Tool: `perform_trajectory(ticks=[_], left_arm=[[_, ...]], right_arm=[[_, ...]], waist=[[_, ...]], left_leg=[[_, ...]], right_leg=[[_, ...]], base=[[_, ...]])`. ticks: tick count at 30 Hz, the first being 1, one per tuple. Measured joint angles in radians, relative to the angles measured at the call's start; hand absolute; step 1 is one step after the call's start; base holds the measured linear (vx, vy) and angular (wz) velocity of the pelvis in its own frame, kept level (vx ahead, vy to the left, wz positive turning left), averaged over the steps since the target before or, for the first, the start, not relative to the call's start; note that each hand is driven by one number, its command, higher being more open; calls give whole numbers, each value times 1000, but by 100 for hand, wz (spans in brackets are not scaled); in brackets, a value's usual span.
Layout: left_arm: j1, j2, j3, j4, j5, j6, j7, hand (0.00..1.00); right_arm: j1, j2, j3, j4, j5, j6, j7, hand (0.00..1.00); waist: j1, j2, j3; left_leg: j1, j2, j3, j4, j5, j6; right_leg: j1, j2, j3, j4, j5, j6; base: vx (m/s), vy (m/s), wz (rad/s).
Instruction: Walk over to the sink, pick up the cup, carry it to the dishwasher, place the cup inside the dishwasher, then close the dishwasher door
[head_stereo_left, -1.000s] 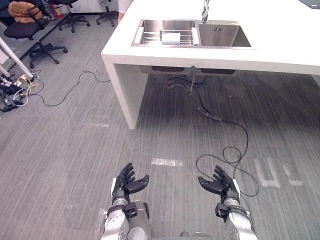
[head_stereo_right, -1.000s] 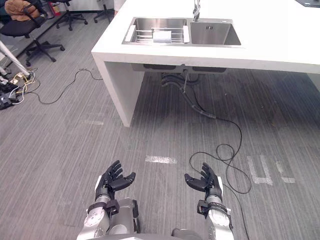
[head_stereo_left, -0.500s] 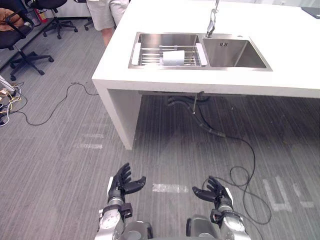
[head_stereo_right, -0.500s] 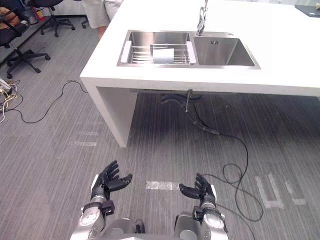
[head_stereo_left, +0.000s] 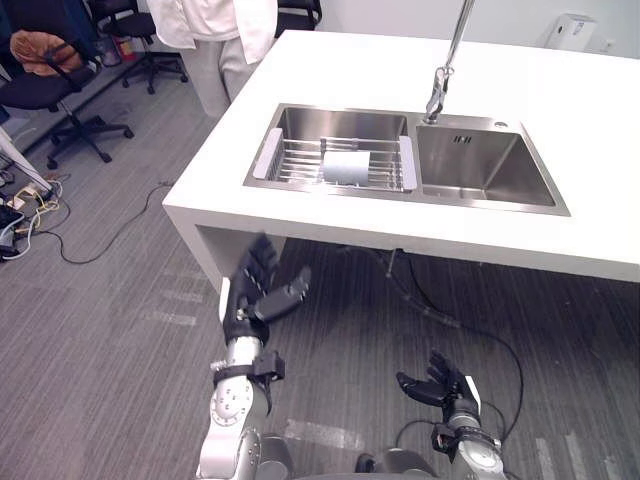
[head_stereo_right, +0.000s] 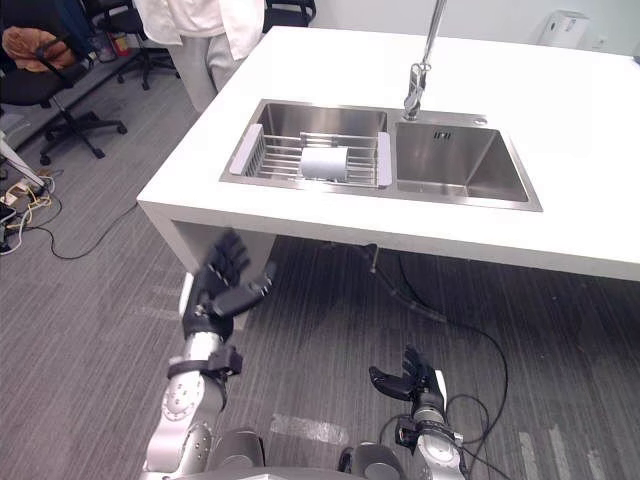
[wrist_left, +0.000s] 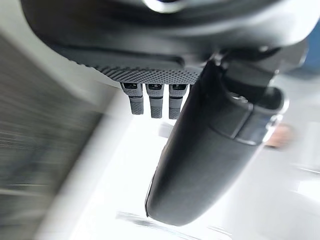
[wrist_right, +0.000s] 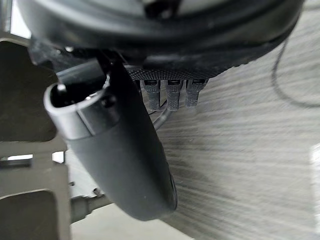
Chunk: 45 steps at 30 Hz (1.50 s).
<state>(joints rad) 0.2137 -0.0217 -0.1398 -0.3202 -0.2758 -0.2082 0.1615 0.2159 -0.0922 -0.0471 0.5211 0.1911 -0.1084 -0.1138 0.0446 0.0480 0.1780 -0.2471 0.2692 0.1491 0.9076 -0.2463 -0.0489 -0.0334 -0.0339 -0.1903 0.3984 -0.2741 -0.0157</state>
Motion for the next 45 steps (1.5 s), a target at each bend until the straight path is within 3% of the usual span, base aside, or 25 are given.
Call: perform_trajectory(ticks=[3,4,5,7,10,12,13,14,15,16,17,18,20,21,22,23,26,28,31,33,35,36,37,39,45], left_arm=[[-1,0,0,-79,0,-38,-2,90],[-1,0,-5,-100,1,-46,-6,90],[-8,6,-11,-109,1,-56,-7,90],[-16,36,-18,-100,4,-55,-6,90],[-17,64,-23,-98,34,-48,-1,90],[-16,82,-39,-100,67,-45,-1,90],[-17,88,-52,-106,80,-40,-2,90],[-25,120,-84,-114,106,-33,-5,90],[-29,132,-98,-114,118,-28,-9,90],[-36,141,-114,-115,133,-21,-15,90],[-45,137,-129,-123,148,-18,-18,90],[-49,133,-133,-143,159,-17,-19,90],[-62,125,-132,-158,159,-18,-19,90],[-76,119,-124,-159,159,-18,-18,90],[-85,124,-121,-157,159,-19,-14,90],[-87,110,-125,-134,160,-11,-16,90],[-98,92,-128,-117,160,-3,-40,90],[-116,87,-136,-86,161,10,-56,90],[-117,84,-125,-77,161,12,-58,90],[-117,82,-114,-81,161,10,-57,90],[-124,83,-112,-83,173,9,-60,90],[-125,85,-112,-83,181,9,-60,90],[-129,83,-110,-83,193,9,-60,90],[-136,110,-102,-59,217,11,-57,90],[-157,148,-124,-25,287,34,-63,90]], right_arm=[[3,-4,1,0,-10,0,-3,90],[1,-14,4,1,-20,-1,-2,90],[-18,-22,13,30,-23,-4,0,90],[-43,-21,35,83,-27,-4,12,90],[-109,-17,37,176,-37,-5,29,90],[-120,-15,37,182,-40,-5,39,90],[-123,-10,38,181,-43,-6,44,90],[-120,-1,37,182,-63,-6,53,90],[-111,3,37,184,-67,-5,55,90],[-93,9,38,184,-69,-3,59,90],[-80,16,38,184,-77,-1,63,90],[-79,22,41,183,-77,0,71,90],[-79,23,43,182,-77,0,75,90],[-78,24,44,182,-77,0,79,90],[-74,24,48,182,-77,0,81,90],[-72,2,51,198,-77,0,82,90],[-70,-20,32,228,-77,0,84,90],[-47,-27,6,245,-75,1,83,90],[15,-33,3,250,-63,1,83,90],[27,-33,-5,249,-54,1,83,90],[18,-34,-7,249,-54,1,84,90],[16,-35,-6,249,-54,1,85,90],[11,-39,-6,250,-54,1,85,90],[-10,-19,-4,267,-54,5,92,90],[-11,-19,-6,272,-54,5,99,90]], waist=[[14,2,-1],[20,12,-8],[28,13,-19],[24,-24,-35],[27,-35,-39],[38,-35,-39],[38,-38,-38],[28,-55,-32],[19,-60,-35],[6,-68,-42],[-9,-74,-47],[-20,-75,-48],[-30,-78,-50],[-32,-77,-50],[-32,-89,-58],[-33,-47,-73],[-39,-26,-86],[-46,-16,-84],[-32,-8,-82],[-28,-4,-88],[-21,0,-90],[-17,3,-91],[-14,22,-97],[-13,-10,-98],[-10,-22,-101]], left_leg=[[-36,-52,13,-123,-41,5],[-38,-84,5,-272,-15,1],[-22,-110,3,-369,66,22],[-10,-160,3,-412,65,30],[3,-188,14,-412,37,55],[45,-185,53,-429,2,54],[74,-183,77,-440,-14,53],[130,-189,104,-448,-37,57],[149,-190,106,-447,-46,60],[175,-191,106,-448,-60,58],[199,-185,110,-449,-74,49],[212,-174,112,-449,-86,34],[230,-151,113,-447,-101,10],[246,-132,114,-442,-115,-15],[251,-127,114,-431,-127,-35],[253,-93,91,-435,-130,-53],[313,-80,80,-562,-53,-50],[312,-58,61,-514,-17,-58],[219,13,40,-224,42,-41],[159,12,27,-149,1,-40],[108,-37,24,-255,-53,-16],[108,-53,16,-331,-39,-6],[116,-76,-15,-451,4,-21],[148,-116,-19,-514,26,-19],[220,-161,0,-629,69,2]], right_leg=[[35,-42,13,5,-27,40],[41,-52,19,21,-45,70],[30,-65,49,57,-71,104],[44,-67,154,-15,-68,103],[86,-83,201,-100,-33,124],[51,-88,232,-2,-37,134],[-9,-93,242,131,-38,178],[-115,-119,250,392,-2,272],[-142,-130,251,468,10,275],[-175,-135,244,539,2,255],[-220,-137,226,565,-20,210],[-266,-137,204,546,-39,173],[-308,-136,158,472,-57,136],[-320,-133,123,367,-45,107],[-319,-132,107,262,39,69],[-297,-91,79,244,36,56],[-263,-54,68,197,30,26],[-192,-42,35,134,30,19],[-64,-9,15,28,40,2],[-33,-8,17,-12,44,-1],[-30,-21,35,-26,53,15],[-31,-20,43,-28,57,28],[-36,-11,55,-25,58,39],[-40,-27,100,-48,67,66],[19,-56,114,-151,107,85]], base=[[235,192,-1],[279,267,-10],[283,266,-1],[268,170,22],[294,132,-5],[198,102,-55],[153,56,-71],[163,33,-52],[190,9,-24],[256,-63,1],[312,-121,-4],[260,-109,-10],[207,-172,-10],[334,-305,-14],[362,-318,-8],[305,-252,-10],[252,-189,-10],[227,-197,33],[140,-88,16],[102,47,-4],[73,126,-17],[84,178,-28],[77,162,-33],[102,159,-15],[50,77,1]])
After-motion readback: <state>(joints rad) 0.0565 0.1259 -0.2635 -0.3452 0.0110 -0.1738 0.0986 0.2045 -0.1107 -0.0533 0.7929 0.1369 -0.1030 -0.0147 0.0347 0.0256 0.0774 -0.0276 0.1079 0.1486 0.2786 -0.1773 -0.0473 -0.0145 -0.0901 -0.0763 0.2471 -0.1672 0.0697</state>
